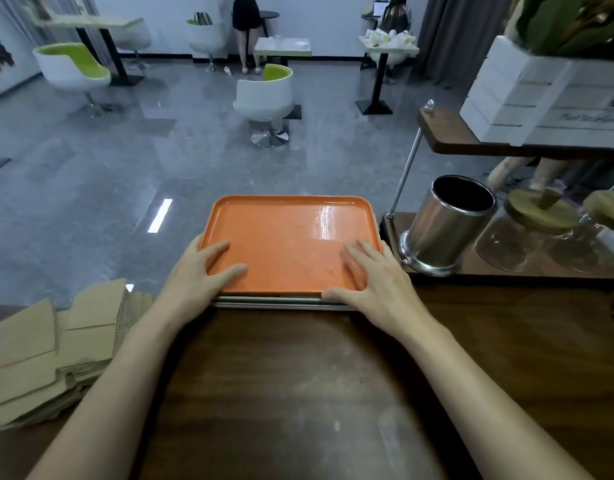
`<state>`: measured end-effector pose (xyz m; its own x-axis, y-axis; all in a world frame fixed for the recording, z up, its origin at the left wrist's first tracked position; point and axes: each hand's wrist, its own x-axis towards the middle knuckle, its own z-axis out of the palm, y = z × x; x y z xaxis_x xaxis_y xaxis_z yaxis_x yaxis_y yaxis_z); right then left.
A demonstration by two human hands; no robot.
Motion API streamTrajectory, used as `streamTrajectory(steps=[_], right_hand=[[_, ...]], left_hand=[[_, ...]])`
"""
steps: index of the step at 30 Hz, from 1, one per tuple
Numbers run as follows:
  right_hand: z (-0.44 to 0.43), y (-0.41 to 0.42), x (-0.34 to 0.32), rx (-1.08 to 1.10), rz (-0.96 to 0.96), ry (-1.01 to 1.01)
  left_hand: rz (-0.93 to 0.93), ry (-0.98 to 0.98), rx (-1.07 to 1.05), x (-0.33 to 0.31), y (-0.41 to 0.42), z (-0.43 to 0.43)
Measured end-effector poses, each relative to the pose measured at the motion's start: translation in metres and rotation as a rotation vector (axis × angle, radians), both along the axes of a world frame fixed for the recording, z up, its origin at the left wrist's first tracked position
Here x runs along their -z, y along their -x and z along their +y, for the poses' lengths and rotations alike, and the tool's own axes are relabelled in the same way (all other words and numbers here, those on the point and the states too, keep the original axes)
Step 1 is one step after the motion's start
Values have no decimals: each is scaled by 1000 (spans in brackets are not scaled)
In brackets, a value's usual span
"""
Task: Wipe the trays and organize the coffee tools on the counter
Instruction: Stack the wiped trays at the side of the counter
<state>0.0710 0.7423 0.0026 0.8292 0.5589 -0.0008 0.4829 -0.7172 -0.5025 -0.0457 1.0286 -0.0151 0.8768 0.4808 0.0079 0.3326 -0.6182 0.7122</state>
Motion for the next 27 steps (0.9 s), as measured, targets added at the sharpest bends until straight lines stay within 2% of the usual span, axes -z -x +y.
streamTrajectory(steps=[5,13,17,21,27], right_hand=[[-2,1,0,-24,-43,56],[-7,5,-1,-41,16,182],[1,3,-2,-89,-55,250],[23,-8,-5,-98,-112,216],[35,-12,14,-111,-99,324]], left_hand=[[26,-12,3,1,0,-2],[92,-69,42,3,1,-2],[162,-187,71,3,-9,-1],[97,-462,135,2,-30,-11],[255,-443,255,8,-37,-21]])
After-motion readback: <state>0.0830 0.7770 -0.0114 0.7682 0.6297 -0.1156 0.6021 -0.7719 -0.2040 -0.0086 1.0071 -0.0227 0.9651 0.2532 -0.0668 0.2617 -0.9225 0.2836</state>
